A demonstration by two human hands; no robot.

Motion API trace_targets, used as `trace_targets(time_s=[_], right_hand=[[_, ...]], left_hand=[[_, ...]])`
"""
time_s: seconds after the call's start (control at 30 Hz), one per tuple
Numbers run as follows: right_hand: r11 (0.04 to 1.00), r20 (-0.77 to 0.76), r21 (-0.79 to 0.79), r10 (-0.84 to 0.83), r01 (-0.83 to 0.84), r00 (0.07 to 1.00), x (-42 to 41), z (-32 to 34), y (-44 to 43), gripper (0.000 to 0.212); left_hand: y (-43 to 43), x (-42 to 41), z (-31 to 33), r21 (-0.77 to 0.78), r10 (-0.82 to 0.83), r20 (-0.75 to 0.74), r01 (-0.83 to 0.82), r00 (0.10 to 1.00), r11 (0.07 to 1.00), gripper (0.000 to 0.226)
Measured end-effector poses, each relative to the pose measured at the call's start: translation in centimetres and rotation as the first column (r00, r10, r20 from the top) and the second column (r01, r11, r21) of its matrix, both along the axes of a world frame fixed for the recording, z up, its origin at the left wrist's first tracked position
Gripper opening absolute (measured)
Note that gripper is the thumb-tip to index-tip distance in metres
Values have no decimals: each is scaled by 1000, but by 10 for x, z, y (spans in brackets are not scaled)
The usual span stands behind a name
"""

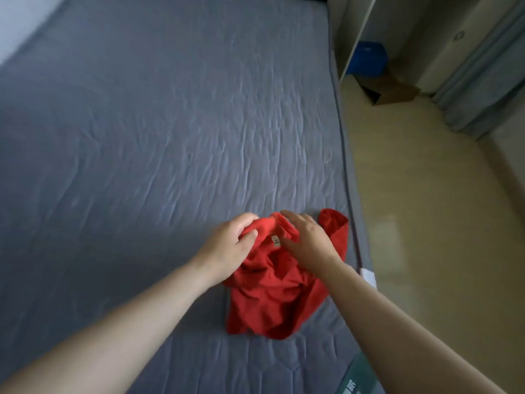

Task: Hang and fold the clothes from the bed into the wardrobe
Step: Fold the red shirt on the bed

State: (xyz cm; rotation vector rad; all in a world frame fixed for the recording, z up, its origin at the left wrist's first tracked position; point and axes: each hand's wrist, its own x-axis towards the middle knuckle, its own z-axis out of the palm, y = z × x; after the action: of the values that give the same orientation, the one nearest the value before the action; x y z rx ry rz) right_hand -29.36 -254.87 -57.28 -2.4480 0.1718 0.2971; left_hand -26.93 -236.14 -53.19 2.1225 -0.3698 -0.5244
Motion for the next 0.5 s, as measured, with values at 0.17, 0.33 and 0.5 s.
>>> trace_targets(time_s=[0.17,0.33,0.5], right_hand=[[999,203,53,-8,-3,979,8,102,18,43],[995,346,90,-75,47,935,26,215,35,40],[988,451,157,-63,-9,890,36,323,54,51]], left_hand=[[17,26,120,61,-196,169,188,966,980,19],[33,48,253,96,-235,375,215,897,972,22],[52,48,379,146,-271,522,229,809,962,17]])
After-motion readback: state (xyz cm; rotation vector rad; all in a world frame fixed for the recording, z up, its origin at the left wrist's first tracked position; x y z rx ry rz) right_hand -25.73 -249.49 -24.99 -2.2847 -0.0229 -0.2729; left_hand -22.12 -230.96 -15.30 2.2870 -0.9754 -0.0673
